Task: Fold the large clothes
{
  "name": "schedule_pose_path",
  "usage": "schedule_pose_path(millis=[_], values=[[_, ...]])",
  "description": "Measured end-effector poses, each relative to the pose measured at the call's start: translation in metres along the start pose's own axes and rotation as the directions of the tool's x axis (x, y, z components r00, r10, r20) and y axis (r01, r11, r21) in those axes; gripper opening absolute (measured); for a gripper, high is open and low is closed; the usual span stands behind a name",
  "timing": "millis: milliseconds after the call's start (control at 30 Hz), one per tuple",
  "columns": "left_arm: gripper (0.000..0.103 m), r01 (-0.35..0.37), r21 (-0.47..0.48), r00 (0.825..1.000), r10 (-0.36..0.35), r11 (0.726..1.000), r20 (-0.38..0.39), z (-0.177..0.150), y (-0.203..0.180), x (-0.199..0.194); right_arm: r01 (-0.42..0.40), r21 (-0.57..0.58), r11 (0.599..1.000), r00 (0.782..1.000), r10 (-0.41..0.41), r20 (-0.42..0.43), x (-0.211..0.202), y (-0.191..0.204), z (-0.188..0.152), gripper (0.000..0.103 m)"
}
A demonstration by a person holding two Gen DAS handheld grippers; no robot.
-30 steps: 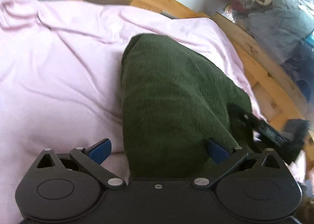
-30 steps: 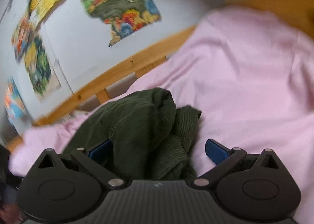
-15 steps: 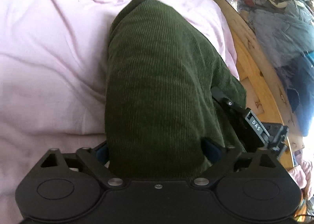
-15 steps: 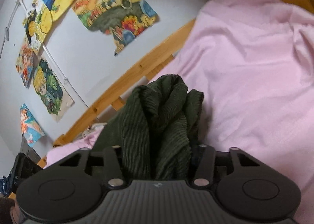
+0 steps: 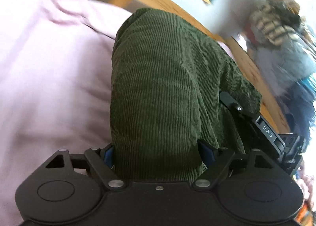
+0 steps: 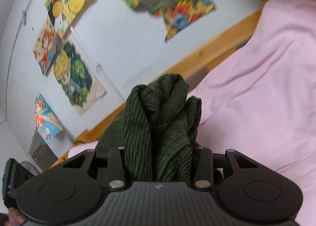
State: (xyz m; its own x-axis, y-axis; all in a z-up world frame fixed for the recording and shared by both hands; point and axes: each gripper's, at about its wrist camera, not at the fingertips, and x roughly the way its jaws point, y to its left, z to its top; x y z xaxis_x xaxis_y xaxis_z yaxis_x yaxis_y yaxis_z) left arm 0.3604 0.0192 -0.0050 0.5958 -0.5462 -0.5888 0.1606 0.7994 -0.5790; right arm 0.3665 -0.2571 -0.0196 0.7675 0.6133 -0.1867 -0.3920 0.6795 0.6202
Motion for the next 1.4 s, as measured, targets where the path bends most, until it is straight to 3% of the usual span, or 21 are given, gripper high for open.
schedule_pose_path(millis=[133,200,267,367,500,567,800,967,1133,1300,1400], values=[[0.084,-0.101,-0.034,0.995,0.102,0.994,0.023,-0.002,0.038,-0.021,0.050,-0.068,0.996,0.994,-0.057,-0.095,0.043,0.010,-0.020,0.048],[0.084,-0.091,-0.142,0.996,0.092,0.986,0.004,-0.010,0.070,-0.017,0.082,-0.105,0.991,0.990,-0.093,-0.104,0.048,0.010,-0.025,0.058],[0.085,-0.065,-0.173,0.997,0.071,0.983,0.027,-0.017,0.084,-0.015,0.113,-0.129,0.985,0.987,-0.126,-0.101,0.044,0.008,-0.025,0.067],[0.089,-0.063,-0.136,0.996,0.070,0.989,0.049,-0.021,0.077,-0.016,0.154,-0.172,0.973,0.980,-0.172,-0.097,0.034,0.011,-0.024,0.075],[0.097,-0.137,-0.116,0.988,0.144,0.984,0.052,-0.019,0.067,-0.023,0.171,-0.256,0.952,0.978,-0.195,-0.072,0.010,0.029,-0.024,0.091],[0.102,-0.206,-0.099,0.974,0.214,0.973,0.075,-0.018,0.057,-0.026,0.176,-0.299,0.938,0.979,-0.199,-0.045,-0.005,0.042,-0.026,0.094],[0.102,-0.380,0.010,0.913,0.374,0.925,0.163,-0.037,0.019,-0.071,0.194,-0.396,0.897,0.981,-0.188,0.054,-0.067,0.096,-0.047,0.103],[0.102,-0.453,0.084,0.871,0.420,0.887,0.255,-0.068,-0.006,-0.115,0.226,-0.450,0.864,0.974,-0.195,0.113,-0.118,0.129,-0.074,0.103],[0.102,-0.513,0.130,0.828,0.449,0.848,0.336,-0.107,-0.022,-0.154,0.264,-0.422,0.867,0.964,-0.220,0.151,-0.163,0.146,-0.104,0.103],[0.102,-0.576,0.165,0.790,0.493,0.801,0.363,-0.144,-0.026,-0.176,0.293,-0.394,0.871,0.954,-0.241,0.177,-0.187,0.154,-0.128,0.103],[0.102,-0.592,0.162,0.778,0.508,0.789,0.369,-0.164,-0.024,-0.182,0.299,-0.389,0.871,0.953,-0.251,0.171,-0.190,0.155,-0.137,0.103]])
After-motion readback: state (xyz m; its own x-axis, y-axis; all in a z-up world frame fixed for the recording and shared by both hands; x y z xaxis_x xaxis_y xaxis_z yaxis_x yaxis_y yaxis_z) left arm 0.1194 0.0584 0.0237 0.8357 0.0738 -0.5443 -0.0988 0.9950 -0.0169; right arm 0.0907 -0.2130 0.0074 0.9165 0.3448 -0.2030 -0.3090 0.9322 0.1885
